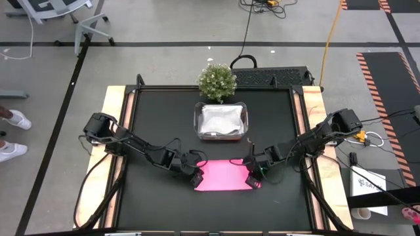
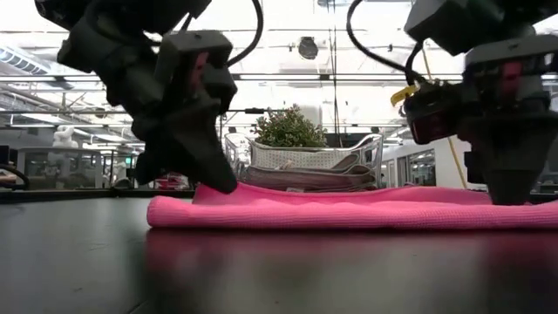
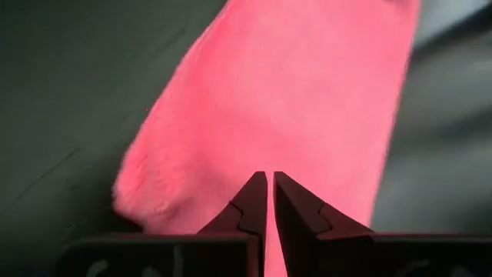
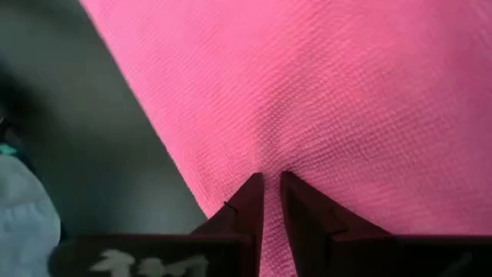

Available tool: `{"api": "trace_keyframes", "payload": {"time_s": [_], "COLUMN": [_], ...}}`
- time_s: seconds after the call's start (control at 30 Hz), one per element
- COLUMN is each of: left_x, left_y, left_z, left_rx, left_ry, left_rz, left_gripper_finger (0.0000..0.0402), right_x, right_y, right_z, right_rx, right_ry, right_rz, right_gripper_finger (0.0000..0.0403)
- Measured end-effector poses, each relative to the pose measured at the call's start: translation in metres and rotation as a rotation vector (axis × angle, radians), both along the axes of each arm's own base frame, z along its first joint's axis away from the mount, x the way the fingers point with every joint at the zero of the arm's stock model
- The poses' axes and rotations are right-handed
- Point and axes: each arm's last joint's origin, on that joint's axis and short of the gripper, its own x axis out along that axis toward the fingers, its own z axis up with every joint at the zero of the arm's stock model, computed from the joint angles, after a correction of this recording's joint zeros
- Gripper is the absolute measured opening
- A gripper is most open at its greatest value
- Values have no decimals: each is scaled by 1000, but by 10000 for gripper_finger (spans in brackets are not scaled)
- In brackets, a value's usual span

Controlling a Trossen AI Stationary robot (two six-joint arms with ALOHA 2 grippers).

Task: Fold microfiber towels
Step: Fold the pink microfiber towel

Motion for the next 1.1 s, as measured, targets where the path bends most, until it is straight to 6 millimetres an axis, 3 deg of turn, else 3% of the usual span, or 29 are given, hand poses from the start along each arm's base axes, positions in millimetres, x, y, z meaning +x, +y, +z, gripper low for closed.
{"api": "trace_keyframes", "payload": {"time_s": [0.2,0.33,0.57,0.7,0.9,1.1], "left_x": [-5,-10,-12,-12,-12,-12], "left_y": [-3,-6,-6,-5,-5,-4], "left_z": [6,3,2,2,2,1], "left_rx": [-21,-18,-19,-14,-2,0], "left_ry": [20,79,101,102,97,99], "left_rz": [-49,-78,-62,-55,-34,-5], "left_gripper_finger": [26,26,26,26,26,26], "right_x": [1,1,-9,-23,-29,-24], "right_y": [3,-3,-29,-45,-59,-69], "right_z": [2,14,52,61,59,45], "right_rx": [9,41,93,49,-21,-63], "right_ry": [-34,-77,-186,-146,-137,-86], "right_rz": [14,24,-41,-55,17,47], "right_gripper_finger": [33,43,65,66,73,120]}}
